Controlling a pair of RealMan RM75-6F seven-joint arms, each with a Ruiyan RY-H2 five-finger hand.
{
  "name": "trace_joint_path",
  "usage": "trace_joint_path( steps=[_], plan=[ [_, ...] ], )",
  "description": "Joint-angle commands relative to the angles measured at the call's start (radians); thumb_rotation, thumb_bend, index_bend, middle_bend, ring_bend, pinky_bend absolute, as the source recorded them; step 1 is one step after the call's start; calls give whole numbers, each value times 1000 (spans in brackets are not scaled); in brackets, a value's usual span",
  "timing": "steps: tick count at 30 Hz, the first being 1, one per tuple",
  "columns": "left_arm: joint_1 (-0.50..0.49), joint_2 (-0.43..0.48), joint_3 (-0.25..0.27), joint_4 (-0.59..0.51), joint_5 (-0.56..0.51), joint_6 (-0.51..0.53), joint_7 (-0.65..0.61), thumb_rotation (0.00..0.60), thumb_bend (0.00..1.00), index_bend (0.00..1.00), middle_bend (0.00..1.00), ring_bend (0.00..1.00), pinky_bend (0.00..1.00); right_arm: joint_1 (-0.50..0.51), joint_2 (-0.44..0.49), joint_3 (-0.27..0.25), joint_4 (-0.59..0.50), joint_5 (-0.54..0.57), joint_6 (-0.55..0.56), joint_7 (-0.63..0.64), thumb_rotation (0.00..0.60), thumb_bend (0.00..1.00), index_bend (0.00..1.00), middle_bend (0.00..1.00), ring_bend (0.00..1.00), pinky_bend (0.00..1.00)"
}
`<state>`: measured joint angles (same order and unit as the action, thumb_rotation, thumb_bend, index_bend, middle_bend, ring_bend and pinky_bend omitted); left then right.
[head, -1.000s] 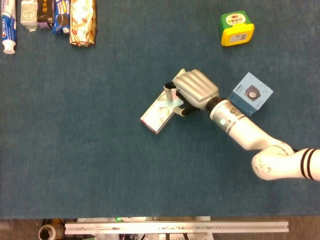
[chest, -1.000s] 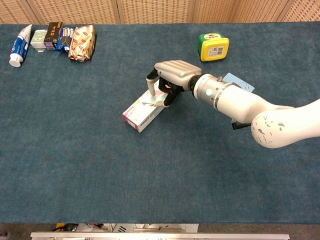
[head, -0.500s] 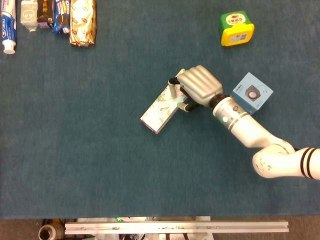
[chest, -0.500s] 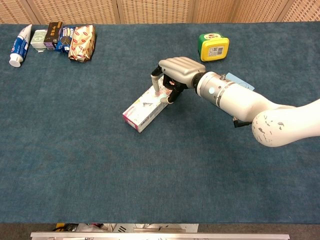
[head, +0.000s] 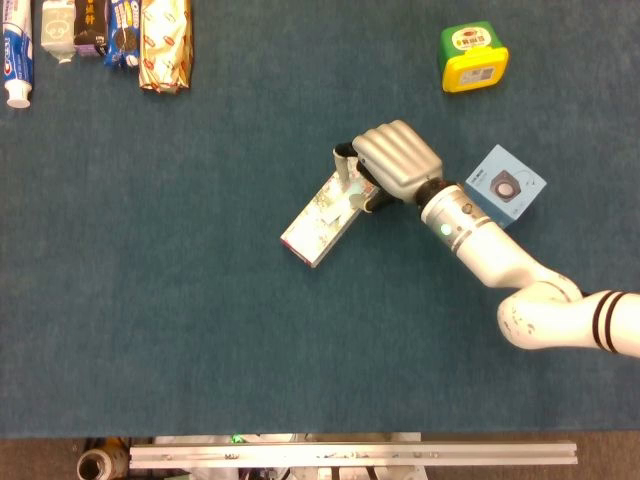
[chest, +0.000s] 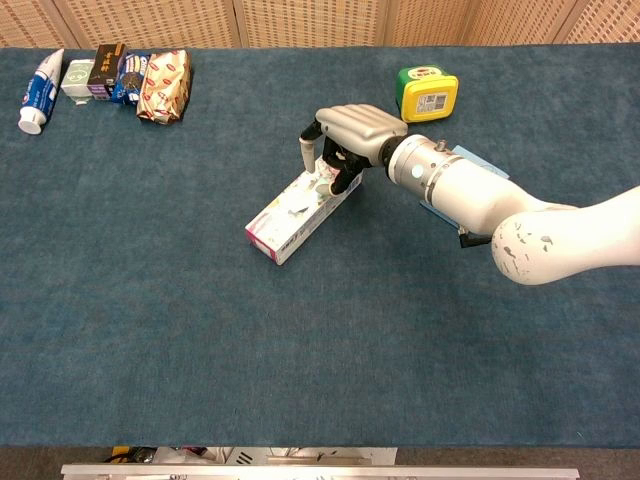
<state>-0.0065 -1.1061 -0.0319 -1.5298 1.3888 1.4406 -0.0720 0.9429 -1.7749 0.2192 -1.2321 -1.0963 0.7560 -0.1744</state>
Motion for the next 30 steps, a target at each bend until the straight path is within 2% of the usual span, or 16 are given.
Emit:
trace_joint_path(
  steps=[1, 6, 9, 14, 18, 23, 27, 30],
  plan=[
    [-2, 3, -2, 2, 2, 0, -2, 600, 185, 134, 247, 255, 264, -24, 27, 0, -46, -40, 46, 26, 600, 198, 547, 938, 1000, 1000],
    [-11, 14, -4, 4, 11, -8, -5, 600, 185, 134, 247, 255, 264, -81, 93, -6, -130, -97, 152, 42, 600, 198, 538, 893, 1000, 1000],
    [-23, 19, -2, 5, 29, -17, -12, 600, 185, 134, 247, 258, 265, -135, 136, -18, -177, -117, 242, 21, 600, 201, 532, 830, 996, 1000],
    [-62, 36, 4, 7, 76, -58, -52, 600, 185, 134, 258, 285, 304, -231, 234, -49, -289, -130, 368, -48, 600, 242, 532, 731, 858, 999],
    [-105, 48, 8, 15, 128, -90, -89, 600, 185, 124, 315, 440, 496, -299, 329, -86, -366, -149, 455, -150, 600, 283, 531, 684, 794, 979],
    [-183, 67, 10, 26, 199, -151, -138, 600, 185, 119, 515, 627, 681, -376, 423, -117, -456, -146, 546, -259, 600, 325, 530, 671, 800, 980],
    [-260, 79, 12, 20, 262, -209, -165, 600, 188, 119, 636, 737, 763, -425, 483, -128, -522, -140, 591, -297, 600, 327, 530, 671, 807, 988],
    [-315, 85, 13, 16, 301, -249, -185, 600, 254, 118, 749, 835, 827, -448, 515, -128, -552, -128, 599, -297, 600, 326, 530, 671, 821, 997]
  ],
)
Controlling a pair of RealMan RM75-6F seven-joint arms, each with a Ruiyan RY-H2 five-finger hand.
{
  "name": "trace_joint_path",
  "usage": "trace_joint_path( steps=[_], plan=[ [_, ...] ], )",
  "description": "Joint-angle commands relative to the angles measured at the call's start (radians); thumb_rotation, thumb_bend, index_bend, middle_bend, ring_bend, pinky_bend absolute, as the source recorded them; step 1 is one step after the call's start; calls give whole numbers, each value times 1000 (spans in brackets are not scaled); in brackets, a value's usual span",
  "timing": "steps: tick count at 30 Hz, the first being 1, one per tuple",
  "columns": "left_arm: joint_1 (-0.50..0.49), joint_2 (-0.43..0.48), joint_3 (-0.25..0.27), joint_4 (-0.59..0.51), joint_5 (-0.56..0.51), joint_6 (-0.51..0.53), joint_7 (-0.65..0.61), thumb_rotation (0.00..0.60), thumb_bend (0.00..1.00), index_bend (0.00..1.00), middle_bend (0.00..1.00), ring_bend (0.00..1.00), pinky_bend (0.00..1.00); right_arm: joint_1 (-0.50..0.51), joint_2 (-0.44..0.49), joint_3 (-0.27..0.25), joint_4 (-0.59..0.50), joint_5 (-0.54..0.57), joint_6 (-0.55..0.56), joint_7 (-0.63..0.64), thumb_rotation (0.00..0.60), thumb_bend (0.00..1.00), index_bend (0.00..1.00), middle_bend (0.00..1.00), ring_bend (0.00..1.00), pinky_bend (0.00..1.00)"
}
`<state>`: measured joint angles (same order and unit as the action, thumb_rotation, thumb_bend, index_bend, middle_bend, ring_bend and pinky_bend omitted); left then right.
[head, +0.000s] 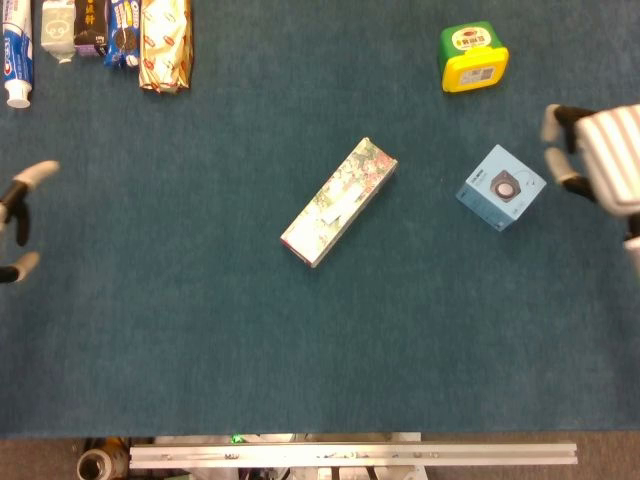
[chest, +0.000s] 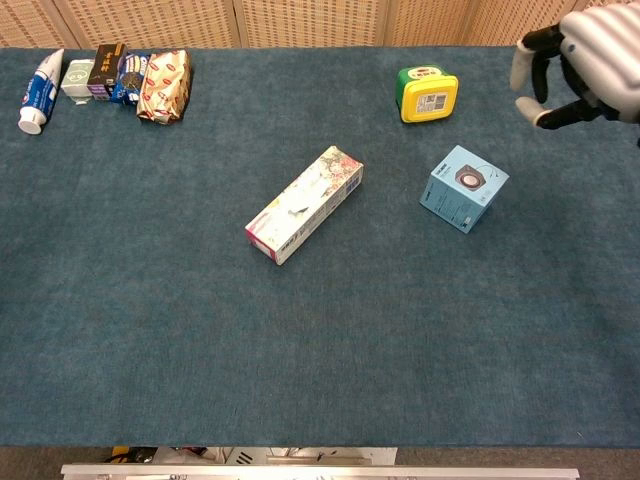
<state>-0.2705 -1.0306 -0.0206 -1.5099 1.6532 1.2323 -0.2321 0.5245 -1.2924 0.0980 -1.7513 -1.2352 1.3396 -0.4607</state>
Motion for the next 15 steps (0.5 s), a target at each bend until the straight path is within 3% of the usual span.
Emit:
trace_joint_path(
  steps=[1, 8, 15],
  plan=[
    [-68, 10, 3, -4, 48, -54, -34, 600, 276, 118, 767, 852, 835, -35, 40, -6, -38, 14, 17, -10, 600, 326, 530, 671, 821, 999],
    [-208, 3, 17, 9, 115, -172, -144, 600, 489, 121, 919, 993, 911, -57, 66, 17, -48, 40, 23, -15, 600, 329, 527, 715, 879, 1000],
    [-320, -31, 17, -10, 149, -262, -120, 600, 639, 139, 975, 1000, 937, -54, 61, 59, -39, 57, 23, -14, 600, 392, 501, 803, 969, 1000]
  ],
)
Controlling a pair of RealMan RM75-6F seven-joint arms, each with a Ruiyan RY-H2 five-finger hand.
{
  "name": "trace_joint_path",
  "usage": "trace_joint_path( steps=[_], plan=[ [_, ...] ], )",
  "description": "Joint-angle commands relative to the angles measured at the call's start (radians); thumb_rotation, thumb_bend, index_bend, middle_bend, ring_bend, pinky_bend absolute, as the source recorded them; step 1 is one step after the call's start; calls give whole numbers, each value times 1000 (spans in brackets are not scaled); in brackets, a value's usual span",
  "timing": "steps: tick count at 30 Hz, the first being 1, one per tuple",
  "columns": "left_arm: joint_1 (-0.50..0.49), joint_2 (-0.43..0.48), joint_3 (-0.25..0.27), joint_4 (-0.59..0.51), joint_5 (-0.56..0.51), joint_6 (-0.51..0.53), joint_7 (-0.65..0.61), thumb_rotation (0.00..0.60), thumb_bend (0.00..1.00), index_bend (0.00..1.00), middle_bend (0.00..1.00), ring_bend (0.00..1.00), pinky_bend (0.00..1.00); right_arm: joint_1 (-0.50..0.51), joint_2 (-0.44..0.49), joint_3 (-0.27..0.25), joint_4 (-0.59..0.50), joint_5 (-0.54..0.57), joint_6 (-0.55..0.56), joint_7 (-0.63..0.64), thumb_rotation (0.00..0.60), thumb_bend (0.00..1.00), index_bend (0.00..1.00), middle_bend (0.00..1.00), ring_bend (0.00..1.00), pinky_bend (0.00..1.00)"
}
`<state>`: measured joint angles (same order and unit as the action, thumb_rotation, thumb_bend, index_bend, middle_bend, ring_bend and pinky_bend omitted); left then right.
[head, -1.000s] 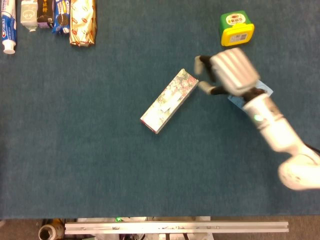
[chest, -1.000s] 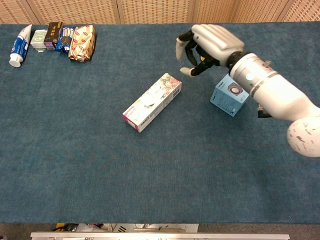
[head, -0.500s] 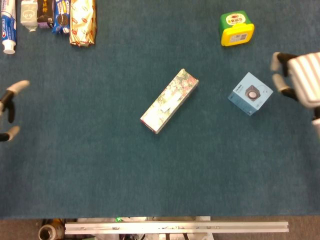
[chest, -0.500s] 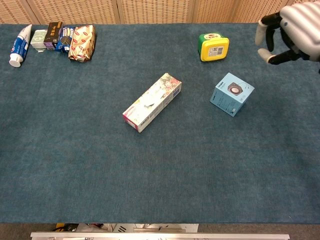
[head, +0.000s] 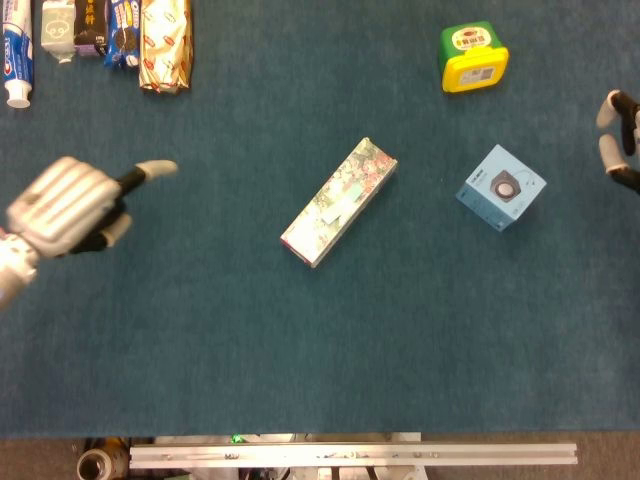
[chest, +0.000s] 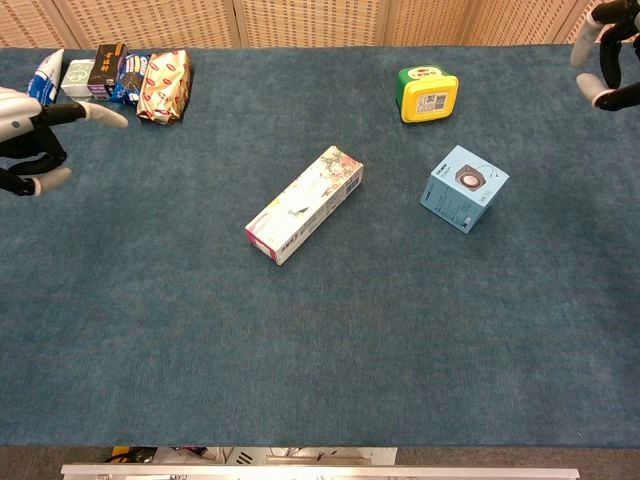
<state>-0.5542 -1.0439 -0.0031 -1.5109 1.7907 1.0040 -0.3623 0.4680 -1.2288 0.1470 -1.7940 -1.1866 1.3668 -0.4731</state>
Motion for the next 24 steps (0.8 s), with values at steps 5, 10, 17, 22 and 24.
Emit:
trace_joint_path(
  steps=[5, 10, 17, 22, 24],
  plan=[
    [-120, -58, -11, -10, -12, -135, 52, 600, 717, 140, 977, 1000, 937, 6, -21, 27, 24, 33, -12, -14, 600, 451, 488, 855, 1000, 1000],
    [-208, -92, -30, -24, -75, -278, 113, 600, 762, 104, 978, 1000, 937, 6, -34, 40, 45, 55, -20, -15, 600, 563, 472, 894, 1000, 1000],
    [-288, -145, -54, -30, -138, -366, 178, 600, 787, 97, 978, 1000, 938, 7, -42, 58, 71, 93, -37, -18, 600, 642, 455, 915, 1000, 1000],
    [-340, -174, -66, -35, -172, -414, 218, 600, 797, 93, 978, 1000, 938, 12, -54, 67, 101, 119, -60, -9, 600, 669, 449, 920, 1000, 1000],
    [-358, -186, -71, -35, -184, -431, 237, 600, 798, 93, 978, 1000, 938, 15, -59, 71, 111, 124, -67, -5, 600, 680, 446, 920, 1000, 1000]
  ],
)
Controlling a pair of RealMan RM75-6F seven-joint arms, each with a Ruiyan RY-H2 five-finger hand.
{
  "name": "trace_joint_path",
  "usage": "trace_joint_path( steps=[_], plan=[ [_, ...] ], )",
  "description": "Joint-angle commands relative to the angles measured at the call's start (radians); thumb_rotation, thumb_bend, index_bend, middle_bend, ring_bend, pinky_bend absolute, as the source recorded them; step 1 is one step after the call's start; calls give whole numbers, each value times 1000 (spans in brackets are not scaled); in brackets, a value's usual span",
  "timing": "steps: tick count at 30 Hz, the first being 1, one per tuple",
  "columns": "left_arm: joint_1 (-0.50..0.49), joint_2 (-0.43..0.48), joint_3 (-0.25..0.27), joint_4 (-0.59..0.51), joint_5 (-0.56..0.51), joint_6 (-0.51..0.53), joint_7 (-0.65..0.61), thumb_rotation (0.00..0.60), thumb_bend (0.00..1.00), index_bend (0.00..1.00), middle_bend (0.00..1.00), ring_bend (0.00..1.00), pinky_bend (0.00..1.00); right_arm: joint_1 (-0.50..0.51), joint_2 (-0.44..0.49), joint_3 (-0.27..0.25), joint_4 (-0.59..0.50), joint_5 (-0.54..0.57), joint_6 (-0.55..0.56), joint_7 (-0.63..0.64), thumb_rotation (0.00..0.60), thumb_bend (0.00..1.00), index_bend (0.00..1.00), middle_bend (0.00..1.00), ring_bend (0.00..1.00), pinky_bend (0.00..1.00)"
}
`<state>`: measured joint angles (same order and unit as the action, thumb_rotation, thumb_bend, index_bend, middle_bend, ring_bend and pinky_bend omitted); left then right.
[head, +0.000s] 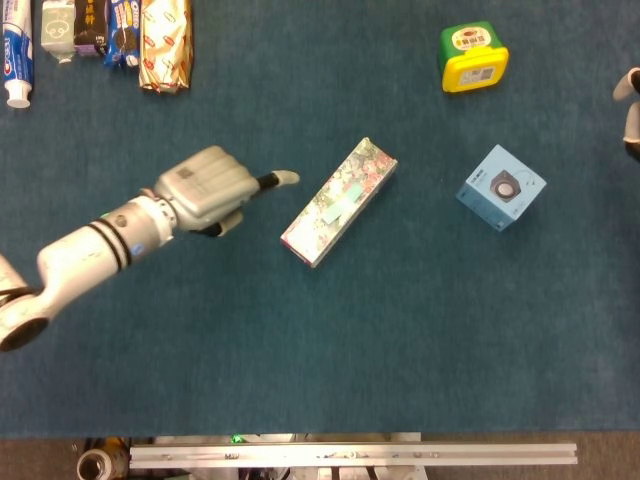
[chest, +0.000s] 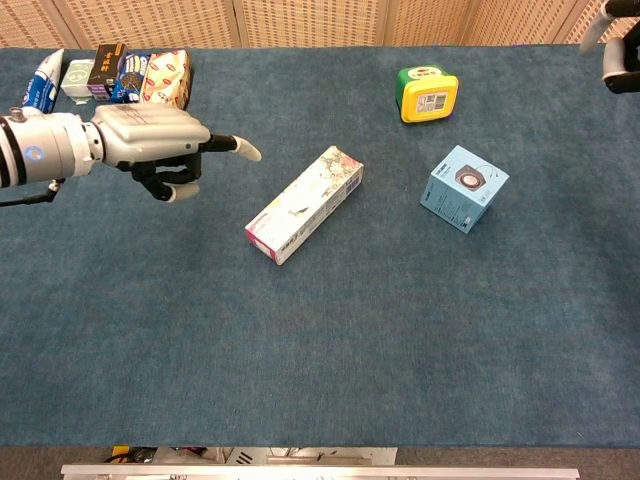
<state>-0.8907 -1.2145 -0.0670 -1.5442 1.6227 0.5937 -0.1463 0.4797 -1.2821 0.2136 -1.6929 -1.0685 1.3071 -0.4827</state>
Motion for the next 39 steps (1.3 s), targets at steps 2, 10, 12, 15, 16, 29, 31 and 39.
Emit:
trace_joint_path(
  steps=[2, 10, 12, 15, 16, 29, 31, 39],
  plan=[
    [-42, -33, -14, 0, -35, -39, 38, 600, 798, 93, 977, 1000, 938, 6, -11, 6, 19, 10, -15, 9, 600, 691, 441, 920, 1000, 1000],
    [-98, -79, -28, 10, -101, -97, 87, 600, 798, 93, 977, 1000, 938, 3, -17, 11, 40, 21, -23, 23, 600, 692, 433, 920, 1000, 1000],
    [-112, -92, -32, 7, -123, -109, 106, 600, 798, 93, 978, 1000, 938, 1, -17, 10, 45, 21, -25, 27, 600, 693, 431, 920, 1000, 1000],
    [-128, -112, -35, 12, -151, -120, 125, 600, 799, 93, 978, 1000, 938, -3, -17, 10, 48, 25, -27, 33, 600, 693, 429, 920, 1000, 1000],
    [-136, -120, -35, 17, -162, -128, 132, 600, 799, 93, 978, 1000, 938, -6, -17, 10, 49, 25, -25, 37, 600, 693, 429, 920, 1000, 1000],
    [-201, -200, -25, 80, -274, -171, 232, 600, 799, 93, 977, 1000, 938, -27, -7, 9, 61, 28, -28, 71, 600, 696, 427, 921, 1000, 1000],
    [-207, -209, -22, 91, -294, -173, 244, 600, 799, 93, 978, 1000, 939, -28, -5, 10, 64, 28, -30, 75, 600, 696, 427, 921, 1000, 1000],
    [-230, -227, -4, 123, -363, -184, 282, 600, 799, 93, 978, 1000, 939, -35, 2, 9, 69, 26, -39, 93, 600, 696, 427, 921, 1000, 1000]
  ],
)
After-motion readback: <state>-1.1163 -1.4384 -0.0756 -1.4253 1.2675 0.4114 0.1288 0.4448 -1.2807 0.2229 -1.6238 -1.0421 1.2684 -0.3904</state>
